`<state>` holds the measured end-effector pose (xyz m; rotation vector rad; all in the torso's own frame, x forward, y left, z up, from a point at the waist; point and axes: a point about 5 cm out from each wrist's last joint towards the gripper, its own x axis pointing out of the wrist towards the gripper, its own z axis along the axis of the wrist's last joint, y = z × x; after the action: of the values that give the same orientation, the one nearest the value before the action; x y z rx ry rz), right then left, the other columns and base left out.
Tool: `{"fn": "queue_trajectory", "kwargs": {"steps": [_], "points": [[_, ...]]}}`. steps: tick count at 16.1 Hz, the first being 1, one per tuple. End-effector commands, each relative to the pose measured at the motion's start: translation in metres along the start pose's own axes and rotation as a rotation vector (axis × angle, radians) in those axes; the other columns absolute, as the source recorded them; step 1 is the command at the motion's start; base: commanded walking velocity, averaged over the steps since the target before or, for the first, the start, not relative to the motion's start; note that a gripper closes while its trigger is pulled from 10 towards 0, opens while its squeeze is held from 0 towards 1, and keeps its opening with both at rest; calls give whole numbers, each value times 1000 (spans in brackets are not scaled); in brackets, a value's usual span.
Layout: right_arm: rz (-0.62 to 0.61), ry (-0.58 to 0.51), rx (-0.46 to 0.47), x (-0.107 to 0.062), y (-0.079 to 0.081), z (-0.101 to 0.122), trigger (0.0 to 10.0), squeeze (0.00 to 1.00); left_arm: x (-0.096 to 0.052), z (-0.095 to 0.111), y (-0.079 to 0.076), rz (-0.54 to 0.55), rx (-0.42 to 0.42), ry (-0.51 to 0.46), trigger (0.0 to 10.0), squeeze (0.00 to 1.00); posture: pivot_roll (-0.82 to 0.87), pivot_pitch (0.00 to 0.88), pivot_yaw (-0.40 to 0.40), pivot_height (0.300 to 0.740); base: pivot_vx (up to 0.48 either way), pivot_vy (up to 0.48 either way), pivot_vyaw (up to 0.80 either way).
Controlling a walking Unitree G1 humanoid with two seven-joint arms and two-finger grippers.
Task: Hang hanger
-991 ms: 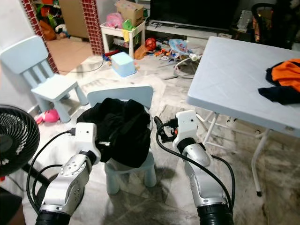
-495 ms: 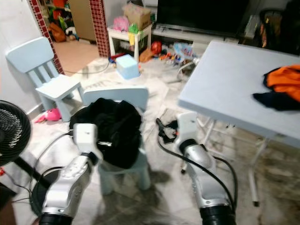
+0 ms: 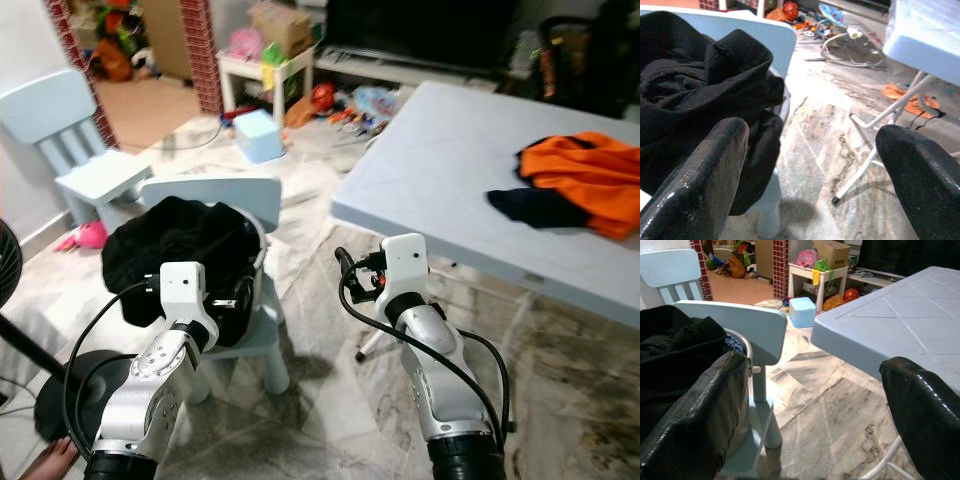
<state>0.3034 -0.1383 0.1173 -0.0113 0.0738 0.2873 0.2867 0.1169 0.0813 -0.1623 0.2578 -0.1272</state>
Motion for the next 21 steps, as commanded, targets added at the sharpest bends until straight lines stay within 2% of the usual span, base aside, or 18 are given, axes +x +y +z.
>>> {"fn": "queue_trajectory", "kwargs": {"steps": [1,5,14,21], "points": [[20,-20,-2,2,6,6,10000,0,-1,5,5,11,1,-24,10000,0,-59,0,-52,740,0,0,0],[21,-18,-6,2,6,6,10000,0,-1,6,4,0,-10,-39,10000,0,-61,0,-50,740,0,0,105],[33,-16,-2,3,8,6,10000,0,-2,6,3,-6,-21,-41,10000,0,-60,0,-55,740,0,0,583],[39,-13,-4,4,9,5,10000,0,-1,6,2,-8,-21,-43,10000,0,-58,0,-56,740,261,0,0]]}}
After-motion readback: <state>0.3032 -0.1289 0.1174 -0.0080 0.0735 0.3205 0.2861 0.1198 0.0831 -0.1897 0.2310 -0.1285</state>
